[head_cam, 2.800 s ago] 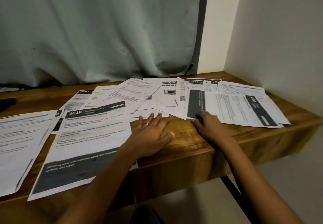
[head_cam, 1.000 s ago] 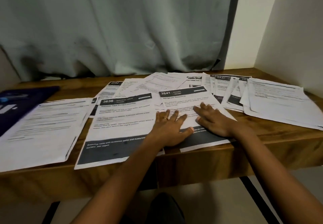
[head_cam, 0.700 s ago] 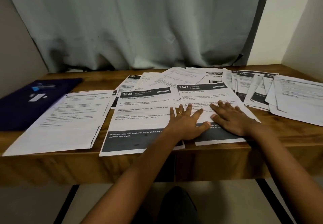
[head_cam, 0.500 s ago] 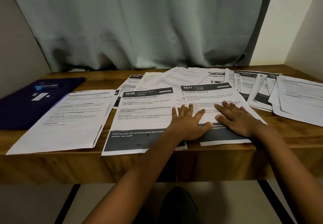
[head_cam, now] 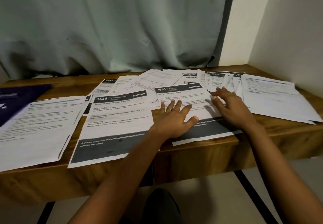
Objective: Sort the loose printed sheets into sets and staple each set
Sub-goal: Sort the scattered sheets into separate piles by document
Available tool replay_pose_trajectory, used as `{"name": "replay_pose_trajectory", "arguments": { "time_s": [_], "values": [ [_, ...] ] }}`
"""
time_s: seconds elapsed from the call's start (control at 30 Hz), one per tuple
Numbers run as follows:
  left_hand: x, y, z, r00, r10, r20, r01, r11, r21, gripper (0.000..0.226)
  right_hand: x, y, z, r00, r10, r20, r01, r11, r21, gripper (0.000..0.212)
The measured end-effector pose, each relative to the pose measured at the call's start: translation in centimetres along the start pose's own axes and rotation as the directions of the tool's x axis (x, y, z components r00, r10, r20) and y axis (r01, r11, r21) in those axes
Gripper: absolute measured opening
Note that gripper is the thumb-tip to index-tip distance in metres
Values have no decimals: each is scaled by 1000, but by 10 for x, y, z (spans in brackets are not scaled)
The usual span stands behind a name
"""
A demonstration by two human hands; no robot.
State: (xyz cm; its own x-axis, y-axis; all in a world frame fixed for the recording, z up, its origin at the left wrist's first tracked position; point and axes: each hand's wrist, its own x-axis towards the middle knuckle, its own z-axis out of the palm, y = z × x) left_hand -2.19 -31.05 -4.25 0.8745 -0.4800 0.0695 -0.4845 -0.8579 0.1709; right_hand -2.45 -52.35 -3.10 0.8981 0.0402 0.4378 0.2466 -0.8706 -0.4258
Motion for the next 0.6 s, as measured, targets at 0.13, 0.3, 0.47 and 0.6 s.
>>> {"name": "replay_pose_trajectory", "arguments": {
  "time_s": [0.13, 0.3, 0.47, 0.6],
  "values": [
    [17, 24, 3, 997, 81, 7, -81, 997, 10, 64, -8, 28, -17, 969, 194, -155, -190, 981, 40, 31],
    [41, 47, 12, 988, 156, 17, -156, 987, -36, 65, -3, 90, -26, 915, 402, 47, -364, 868, -338, 59],
    [53, 53, 26, 989, 135, 68, -132, 990, -41, 65, -7, 114, -31, 854, 496, 160, -411, 829, -379, 55],
    [57, 51, 36, 988, 102, 120, -104, 995, 10, 63, -17, 102, -36, 871, 459, 174, -380, 855, -354, 55]
  ]
}}
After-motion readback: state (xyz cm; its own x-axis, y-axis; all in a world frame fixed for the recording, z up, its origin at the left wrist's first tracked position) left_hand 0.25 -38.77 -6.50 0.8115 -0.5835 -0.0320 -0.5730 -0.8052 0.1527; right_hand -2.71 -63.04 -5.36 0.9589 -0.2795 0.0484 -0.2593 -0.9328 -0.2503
